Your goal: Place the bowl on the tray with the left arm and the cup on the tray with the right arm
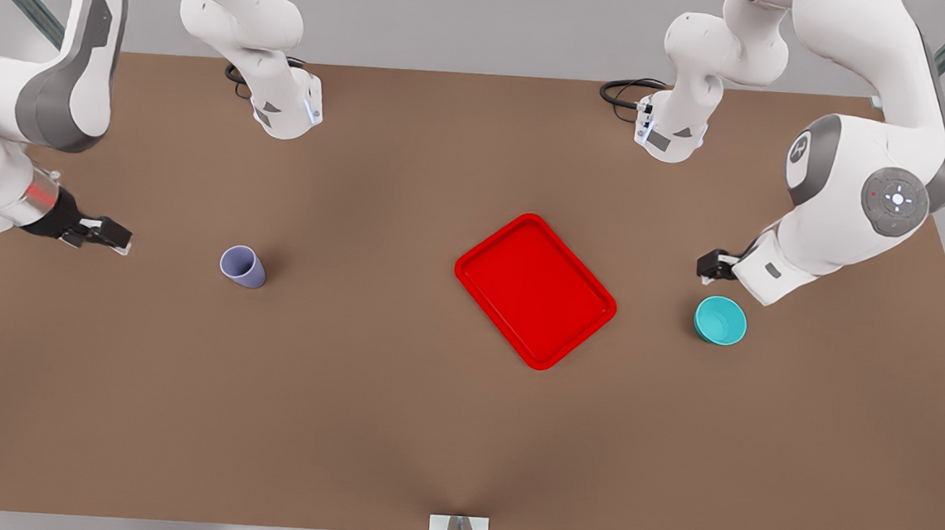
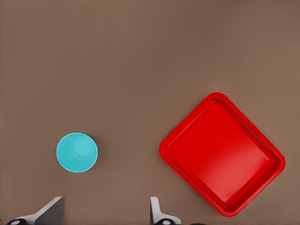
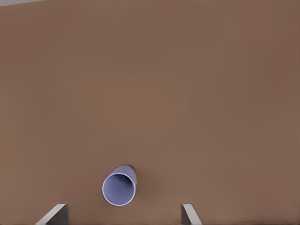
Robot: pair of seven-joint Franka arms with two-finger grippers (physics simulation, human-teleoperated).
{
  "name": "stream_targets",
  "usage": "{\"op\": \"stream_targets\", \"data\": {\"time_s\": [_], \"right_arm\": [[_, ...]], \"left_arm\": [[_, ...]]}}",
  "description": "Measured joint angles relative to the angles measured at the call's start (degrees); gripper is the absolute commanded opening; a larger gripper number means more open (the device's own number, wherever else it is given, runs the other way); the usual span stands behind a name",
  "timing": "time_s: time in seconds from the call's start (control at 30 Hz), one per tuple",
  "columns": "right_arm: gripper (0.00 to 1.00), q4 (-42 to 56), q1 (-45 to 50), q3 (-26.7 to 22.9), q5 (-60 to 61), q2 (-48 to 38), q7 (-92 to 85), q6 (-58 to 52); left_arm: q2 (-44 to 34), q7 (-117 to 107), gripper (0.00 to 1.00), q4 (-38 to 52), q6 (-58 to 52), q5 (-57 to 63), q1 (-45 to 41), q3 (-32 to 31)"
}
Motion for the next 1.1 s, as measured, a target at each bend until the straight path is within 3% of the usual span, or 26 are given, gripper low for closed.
{"op": "stream_targets", "data": {"time_s": [0.13,0.27,0.43,1.03,1.07,1.1], "right_arm": [[1.0,0.6,3.0,0.0,0.1,0.8,0.3,0.2],[1.0,0.5,1.0,-0.1,-0.1,0.6,0.1,-0.2],[1.0,0.7,1.9,-0.1,-0.1,0.7,0.4,-0.2],[1.0,1.1,1.8,0.0,0.1,1.5,0.6,0.2],[1.0,1.2,1.9,-0.1,0.1,1.5,0.5,0.2],[1.0,1.2,1.8,-0.1,0.1,1.5,0.5,0.2]], "left_arm": [[3.2,0.4,1.0,-4.6,1.3,0.7,4.0,0.3],[7.3,24.9,1.0,-20.1,19.6,-5.7,19.3,0.6],[15.1,25.7,1.0,-24.8,32.1,-11.4,20.6,0.7],[20.0,36.7,1.0,-28.5,37.1,-16.6,23.2,1.0],[20.3,36.6,0.79,-28.5,37.2,-16.6,23.2,1.0],[20.3,36.6,0.52,-28.4,37.2,-16.6,23.2,1.0]]}}
